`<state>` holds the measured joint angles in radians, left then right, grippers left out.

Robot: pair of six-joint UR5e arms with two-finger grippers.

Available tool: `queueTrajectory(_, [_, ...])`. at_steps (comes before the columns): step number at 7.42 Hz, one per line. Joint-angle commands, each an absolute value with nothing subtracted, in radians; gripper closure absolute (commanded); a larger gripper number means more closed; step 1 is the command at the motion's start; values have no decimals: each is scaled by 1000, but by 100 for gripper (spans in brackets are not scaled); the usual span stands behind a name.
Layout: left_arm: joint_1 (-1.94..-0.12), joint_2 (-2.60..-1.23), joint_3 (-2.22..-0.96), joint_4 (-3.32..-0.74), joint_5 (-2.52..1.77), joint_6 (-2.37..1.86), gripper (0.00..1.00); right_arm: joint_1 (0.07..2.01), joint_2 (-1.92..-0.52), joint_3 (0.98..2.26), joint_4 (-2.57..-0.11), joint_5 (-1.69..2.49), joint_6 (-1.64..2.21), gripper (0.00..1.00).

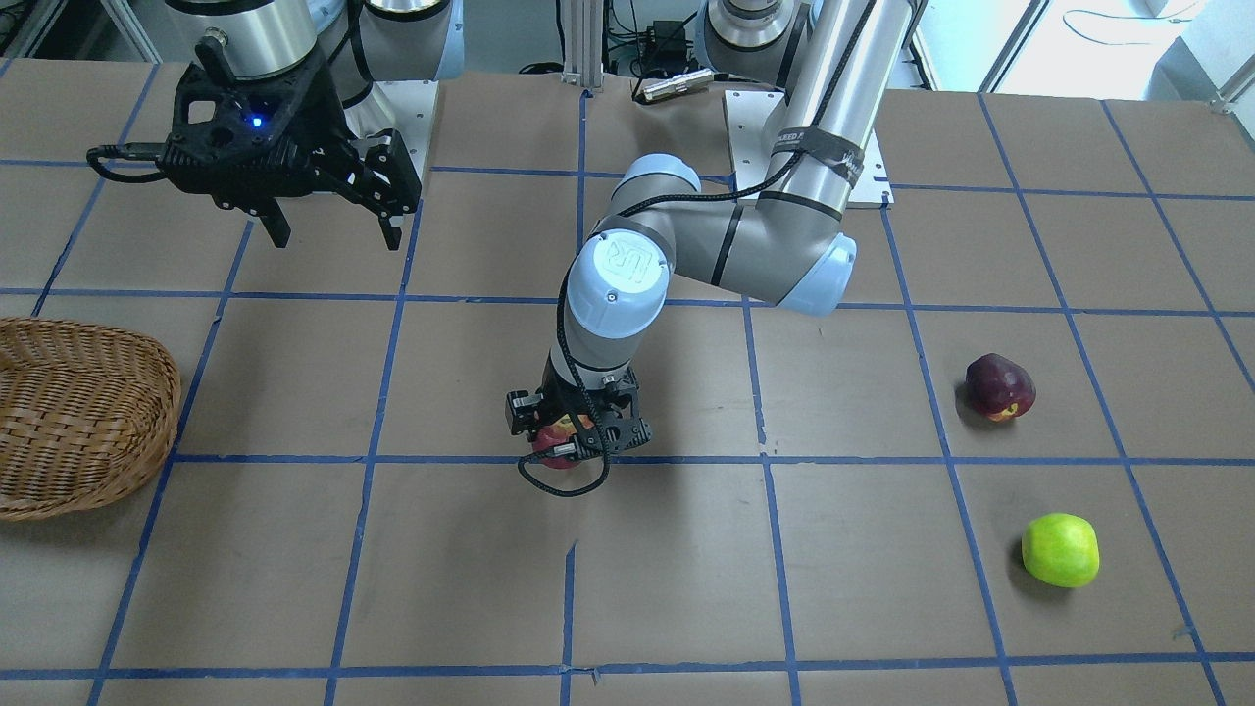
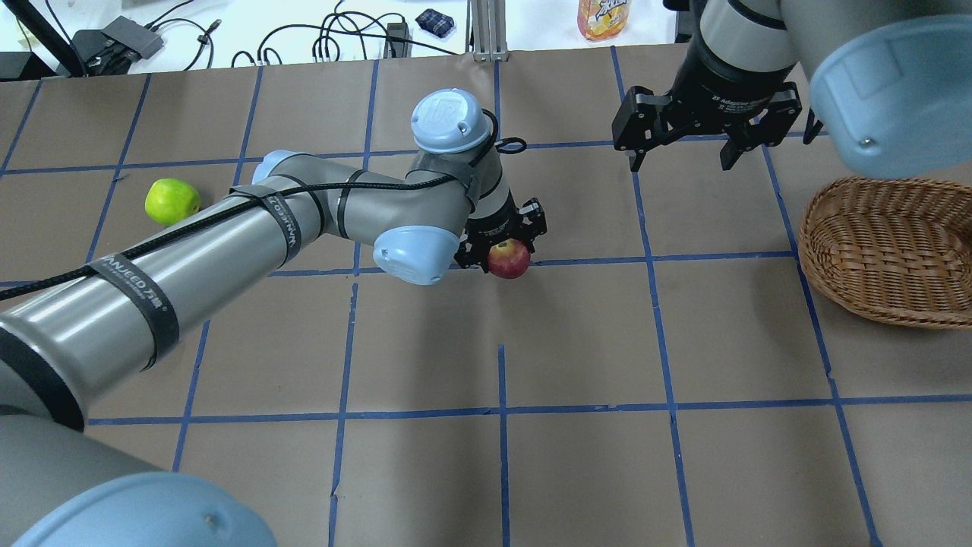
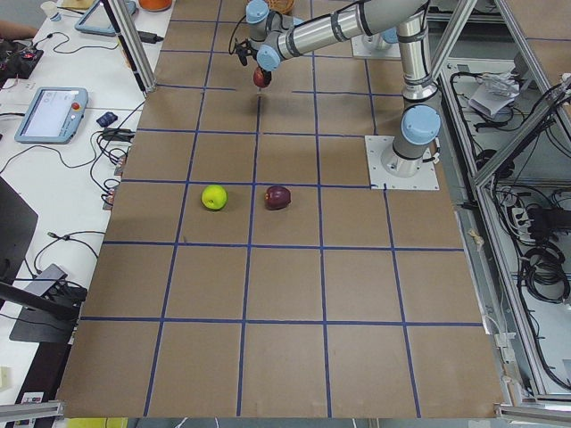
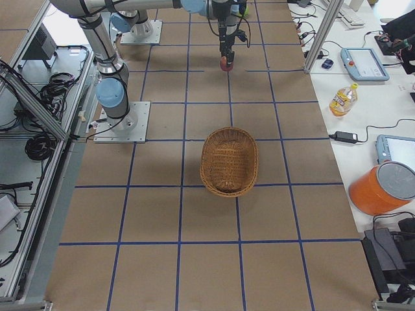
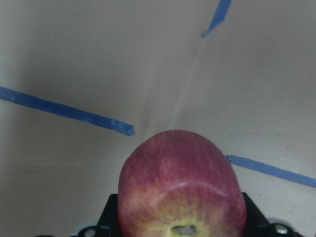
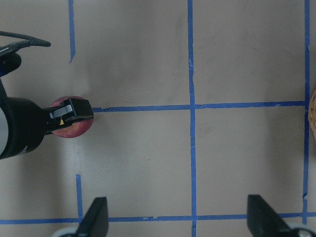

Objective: Put all apples into basket
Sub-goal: 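Lower the light red apple at the table center and open the left gripper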

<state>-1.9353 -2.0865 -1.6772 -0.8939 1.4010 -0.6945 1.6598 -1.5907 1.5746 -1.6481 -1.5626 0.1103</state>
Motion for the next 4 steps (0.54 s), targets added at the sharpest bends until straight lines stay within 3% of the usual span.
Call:
queueTrajectory(1, [-1937,-2090,-1674,-865,1437,-649,0,1660,-1588,1575,-1643,-1563,110,0])
queueTrajectory(3, [-1829,-2019,-1674,-952,1515,-485,0,1660,-1582,1575,-1663,-1562,100,0])
queueTrajectory(4, [-1707,-1970,-1675,-1112,1587,-342,0,1660,-1583,1575,-1661,-1559,100,0])
